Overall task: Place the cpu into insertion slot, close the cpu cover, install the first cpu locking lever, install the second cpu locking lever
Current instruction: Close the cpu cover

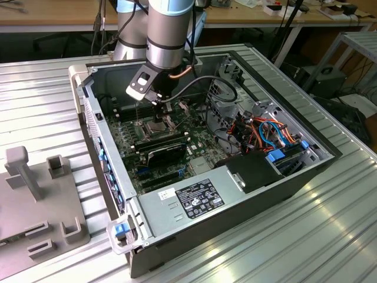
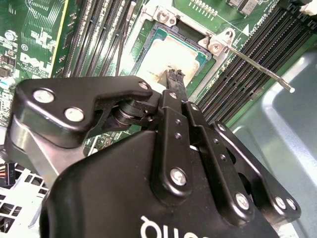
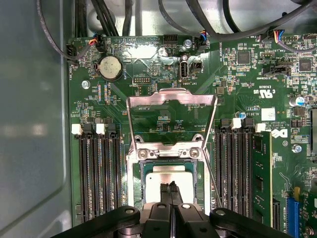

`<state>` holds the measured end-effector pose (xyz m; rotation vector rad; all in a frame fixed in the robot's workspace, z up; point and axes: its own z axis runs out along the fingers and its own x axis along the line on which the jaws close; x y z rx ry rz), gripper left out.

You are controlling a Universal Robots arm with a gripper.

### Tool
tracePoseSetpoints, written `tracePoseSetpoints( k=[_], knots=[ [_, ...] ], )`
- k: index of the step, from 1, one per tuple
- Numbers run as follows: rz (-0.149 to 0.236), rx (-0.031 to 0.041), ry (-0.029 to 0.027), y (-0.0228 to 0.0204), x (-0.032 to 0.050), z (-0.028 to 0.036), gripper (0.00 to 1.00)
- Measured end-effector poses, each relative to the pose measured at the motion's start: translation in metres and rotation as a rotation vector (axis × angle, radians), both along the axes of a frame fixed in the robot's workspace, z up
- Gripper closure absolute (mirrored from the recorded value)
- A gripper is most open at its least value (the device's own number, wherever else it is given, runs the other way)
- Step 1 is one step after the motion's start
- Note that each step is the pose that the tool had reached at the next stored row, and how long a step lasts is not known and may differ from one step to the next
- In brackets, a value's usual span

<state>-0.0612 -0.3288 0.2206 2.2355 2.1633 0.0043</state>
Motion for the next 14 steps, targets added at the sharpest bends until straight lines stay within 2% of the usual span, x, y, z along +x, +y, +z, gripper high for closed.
tracePoseSetpoints(
  k=[14],
  knots=[
    [0.0, 0.0, 0.0, 0.0, 0.0, 0.0011, 0.89]
  ],
)
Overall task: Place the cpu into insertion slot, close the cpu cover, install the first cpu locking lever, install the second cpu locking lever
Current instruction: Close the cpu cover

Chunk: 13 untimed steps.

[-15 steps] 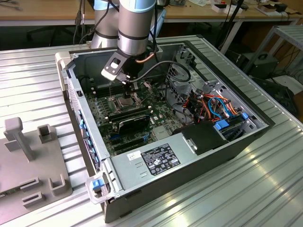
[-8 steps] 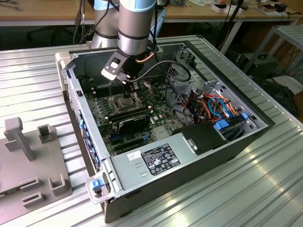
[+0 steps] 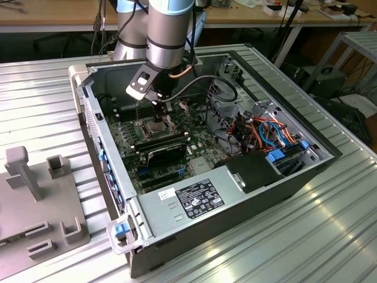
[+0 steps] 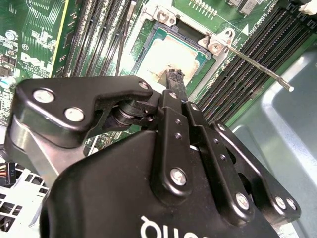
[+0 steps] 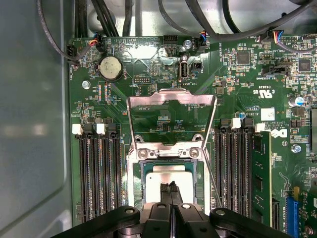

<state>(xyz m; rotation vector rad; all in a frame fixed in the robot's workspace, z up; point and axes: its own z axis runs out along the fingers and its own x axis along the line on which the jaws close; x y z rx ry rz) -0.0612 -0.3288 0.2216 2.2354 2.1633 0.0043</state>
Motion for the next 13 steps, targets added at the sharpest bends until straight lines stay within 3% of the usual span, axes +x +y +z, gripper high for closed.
tracePoseSetpoints(
  k=[6, 11, 13],
  knots=[
    [0.0, 0.0001, -0.0013, 0.0, 0.0, 0.0133, 0.89],
    [0.0, 0.0002, -0.0038, 0.0, 0.0, 0.0341, 0.89],
    [0.0, 0.0003, -0.0049, 0.0001, 0.0, 0.0356, 0.89]
  ],
)
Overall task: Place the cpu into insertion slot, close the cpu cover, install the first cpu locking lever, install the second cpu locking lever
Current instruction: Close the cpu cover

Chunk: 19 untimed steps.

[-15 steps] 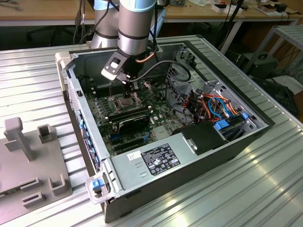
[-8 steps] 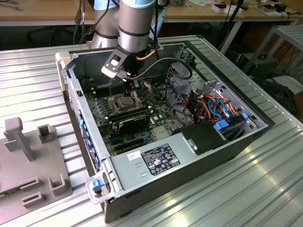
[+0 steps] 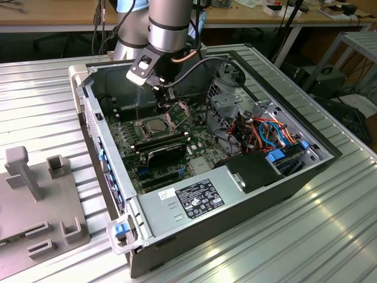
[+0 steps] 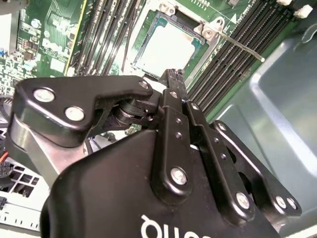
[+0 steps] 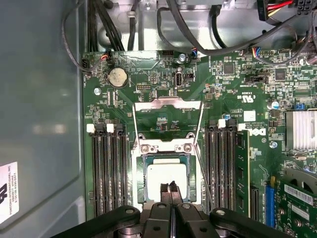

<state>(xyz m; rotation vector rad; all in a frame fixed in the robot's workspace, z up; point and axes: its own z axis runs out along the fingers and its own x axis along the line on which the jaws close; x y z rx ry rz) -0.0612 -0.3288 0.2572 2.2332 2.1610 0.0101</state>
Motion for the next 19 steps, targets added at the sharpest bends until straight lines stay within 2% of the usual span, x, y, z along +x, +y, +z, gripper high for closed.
tracePoseSetpoints(
  k=[3, 10, 14, 18, 19],
  knots=[
    [0.0, -0.0001, 0.0001, 0.0, 0.0018, 0.0002, 0.89],
    [0.0, 0.0, 0.0, 0.0, 0.0219, 0.0002, 0.89],
    [0.0, 0.0, 0.0001, 0.0, 0.0282, 0.001, 0.89],
    [0.0, 0.0, 0.0001, 0.0001, 0.0306, 0.0114, 0.89],
    [0.0, 0.0002, 0.0, 0.0002, 0.0344, 0.0127, 0.89]
  ],
)
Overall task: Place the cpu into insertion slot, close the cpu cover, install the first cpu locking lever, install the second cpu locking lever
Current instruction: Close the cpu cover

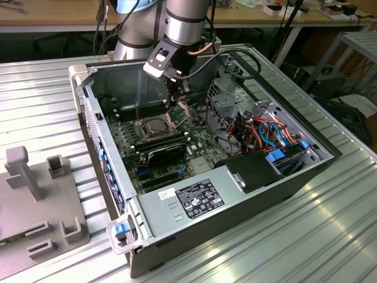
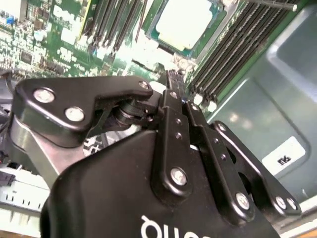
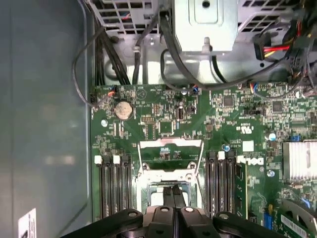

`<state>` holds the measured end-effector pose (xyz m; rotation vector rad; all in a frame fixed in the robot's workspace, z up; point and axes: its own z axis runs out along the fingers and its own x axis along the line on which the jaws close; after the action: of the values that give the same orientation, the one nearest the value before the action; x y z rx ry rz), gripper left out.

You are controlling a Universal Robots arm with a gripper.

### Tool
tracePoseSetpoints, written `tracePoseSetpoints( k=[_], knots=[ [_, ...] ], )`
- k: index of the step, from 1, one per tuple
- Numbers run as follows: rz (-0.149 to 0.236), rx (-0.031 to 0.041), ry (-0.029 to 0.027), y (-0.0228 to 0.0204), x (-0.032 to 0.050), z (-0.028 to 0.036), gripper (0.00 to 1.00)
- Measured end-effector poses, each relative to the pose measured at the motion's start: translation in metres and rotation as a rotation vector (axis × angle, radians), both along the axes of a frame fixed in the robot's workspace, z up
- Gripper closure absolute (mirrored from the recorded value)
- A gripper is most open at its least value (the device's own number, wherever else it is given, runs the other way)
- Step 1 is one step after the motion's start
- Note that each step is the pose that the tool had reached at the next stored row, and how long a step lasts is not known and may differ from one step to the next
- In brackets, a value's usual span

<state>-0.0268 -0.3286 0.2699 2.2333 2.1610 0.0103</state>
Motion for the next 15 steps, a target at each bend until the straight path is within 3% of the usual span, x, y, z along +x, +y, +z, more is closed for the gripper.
tracePoseSetpoints(
  k=[15],
  knots=[
    [0.0, -0.0002, 0.0001, 0.0007, 0.0602, -0.0007, 0.89]
  ],
)
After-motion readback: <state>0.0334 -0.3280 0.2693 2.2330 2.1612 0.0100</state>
